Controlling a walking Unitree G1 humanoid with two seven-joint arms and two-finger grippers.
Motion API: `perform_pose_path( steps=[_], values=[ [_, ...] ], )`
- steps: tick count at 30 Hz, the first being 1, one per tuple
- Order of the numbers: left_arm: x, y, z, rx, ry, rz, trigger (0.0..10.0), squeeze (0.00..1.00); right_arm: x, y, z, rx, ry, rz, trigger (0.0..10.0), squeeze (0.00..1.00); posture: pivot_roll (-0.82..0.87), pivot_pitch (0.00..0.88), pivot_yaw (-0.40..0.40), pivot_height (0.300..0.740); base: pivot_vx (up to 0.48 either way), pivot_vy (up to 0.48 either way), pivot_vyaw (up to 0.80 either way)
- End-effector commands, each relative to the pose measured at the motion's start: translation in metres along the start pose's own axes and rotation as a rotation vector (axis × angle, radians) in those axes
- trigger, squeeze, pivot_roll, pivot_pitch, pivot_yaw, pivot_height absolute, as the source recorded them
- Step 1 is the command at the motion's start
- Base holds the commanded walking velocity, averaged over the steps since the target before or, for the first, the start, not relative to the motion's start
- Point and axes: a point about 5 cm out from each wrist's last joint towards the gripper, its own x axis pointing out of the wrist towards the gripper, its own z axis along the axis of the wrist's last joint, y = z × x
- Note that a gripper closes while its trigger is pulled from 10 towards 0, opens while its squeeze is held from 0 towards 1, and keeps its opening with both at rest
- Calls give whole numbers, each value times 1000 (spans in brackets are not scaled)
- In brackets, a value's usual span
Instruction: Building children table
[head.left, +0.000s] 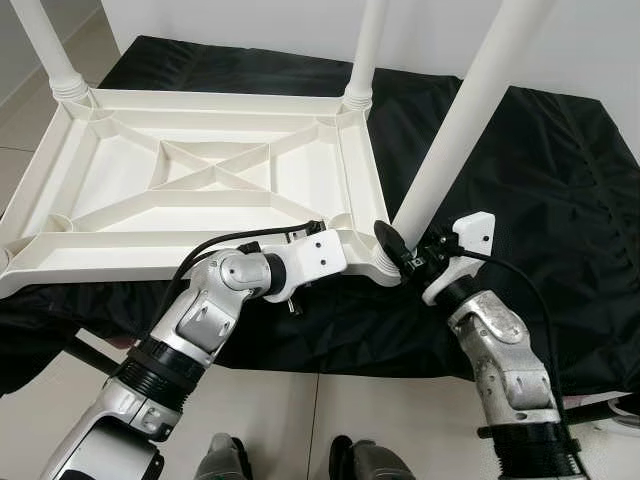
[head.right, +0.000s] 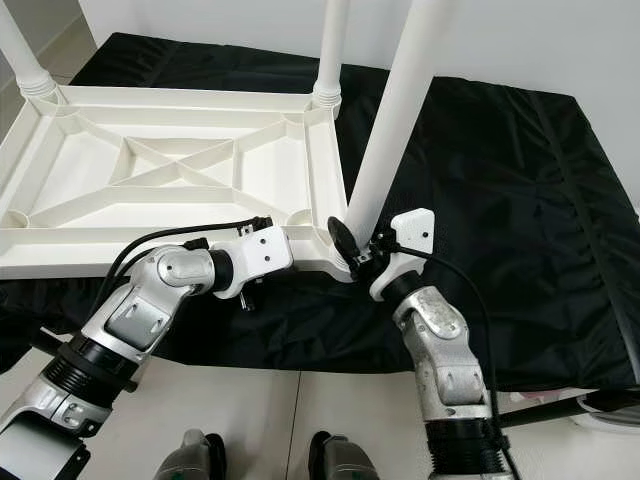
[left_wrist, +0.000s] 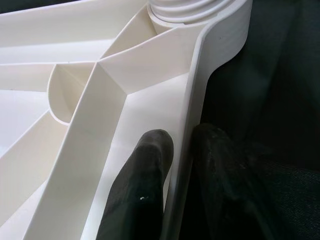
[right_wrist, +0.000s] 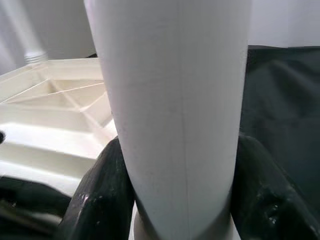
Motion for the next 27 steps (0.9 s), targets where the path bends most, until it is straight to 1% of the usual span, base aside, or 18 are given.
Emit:
perform_pose_path(
  steps=[1,3,12,16,18,21,27],
  values=[
    [0,1,15,47,-57,39,10000,0,0,8,-7,29,30,-27,10000,0,-32,158,-73,740,0,0,0],
    [0,1,15,48,-57,38,10000,0,0,14,-11,33,32,-65,10000,0,-31,160,-72,740,0,0,0],
    [0,0,15,49,-56,36,10000,0,1,25,-14,40,25,-172,10000,0,-28,162,-72,740,0,0,0],
    [0,0,15,46,-58,37,10000,0,2,36,-16,29,32,-249,10000,0,-27,164,-74,740,0,0,0],
    [0,0,15,45,-58,36,10000,0,2,43,-18,32,43,-253,10000,0,-28,164,-74,740,0,0,0],
    [1,0,15,46,-59,35,10000,0,2,47,-18,35,47,-244,10000,0,-27,163,-75,740,0,0,0],
    [1,0,15,47,-58,34,10000,0,3,46,-19,35,49,-251,10000,0,-25,161,-75,740,0,0,0]
  ],
)
